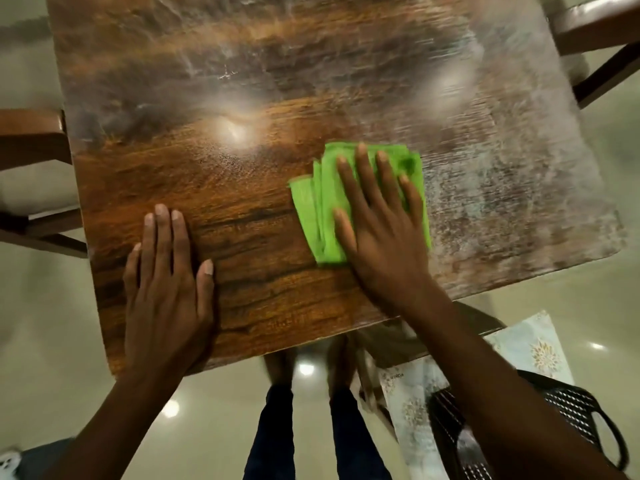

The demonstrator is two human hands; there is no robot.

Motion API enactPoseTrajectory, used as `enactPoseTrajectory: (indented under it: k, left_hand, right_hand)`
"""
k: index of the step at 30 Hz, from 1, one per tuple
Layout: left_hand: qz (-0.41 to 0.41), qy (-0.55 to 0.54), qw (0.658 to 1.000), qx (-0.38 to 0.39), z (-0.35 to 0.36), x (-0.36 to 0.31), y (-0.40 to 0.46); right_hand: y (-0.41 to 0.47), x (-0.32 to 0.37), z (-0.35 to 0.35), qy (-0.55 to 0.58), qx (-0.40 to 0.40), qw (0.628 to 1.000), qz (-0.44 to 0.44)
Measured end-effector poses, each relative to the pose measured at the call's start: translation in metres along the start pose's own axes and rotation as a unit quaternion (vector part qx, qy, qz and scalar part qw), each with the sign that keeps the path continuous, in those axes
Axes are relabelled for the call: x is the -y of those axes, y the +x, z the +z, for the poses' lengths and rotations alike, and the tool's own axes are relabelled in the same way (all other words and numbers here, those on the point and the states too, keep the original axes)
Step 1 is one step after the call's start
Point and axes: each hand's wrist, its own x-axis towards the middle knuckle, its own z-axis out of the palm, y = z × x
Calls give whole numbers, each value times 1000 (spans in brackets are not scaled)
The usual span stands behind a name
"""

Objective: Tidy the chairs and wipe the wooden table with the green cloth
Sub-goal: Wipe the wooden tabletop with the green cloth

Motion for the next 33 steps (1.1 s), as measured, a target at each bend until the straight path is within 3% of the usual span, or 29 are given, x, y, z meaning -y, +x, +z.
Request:
enactPoseTrajectory:
  k: [5, 11, 15, 18, 23, 28, 33]
  left_hand:
    - [1, -5, 1000, -1, 0, -2, 0]
    - [-1, -7, 1000, 1, 0, -2, 0]
    - [-5, -5, 1000, 2, -1, -2, 0]
    - [-10, -15, 1000, 8, -2, -3, 0]
    - [-17, -18, 999, 28, -2, -2, 2]
    - [30, -20, 999, 28, 3, -59, 20]
    - [61, -31, 998, -7, 16, -135, 70]
  right_hand:
    - [92, 2, -1, 15, -23, 999, 18]
    - [-27, 27, 1, 39, 20, 999, 27]
    - [-97, 66, 2, 55, 64, 995, -44]
    - [-106, 29, 1, 47, 50, 997, -27]
    - [-36, -47, -4, 6, 4, 1000, 20]
    - [94, -56, -7, 1, -18, 1000, -4]
    - [44, -57, -9, -11, -14, 1000, -11]
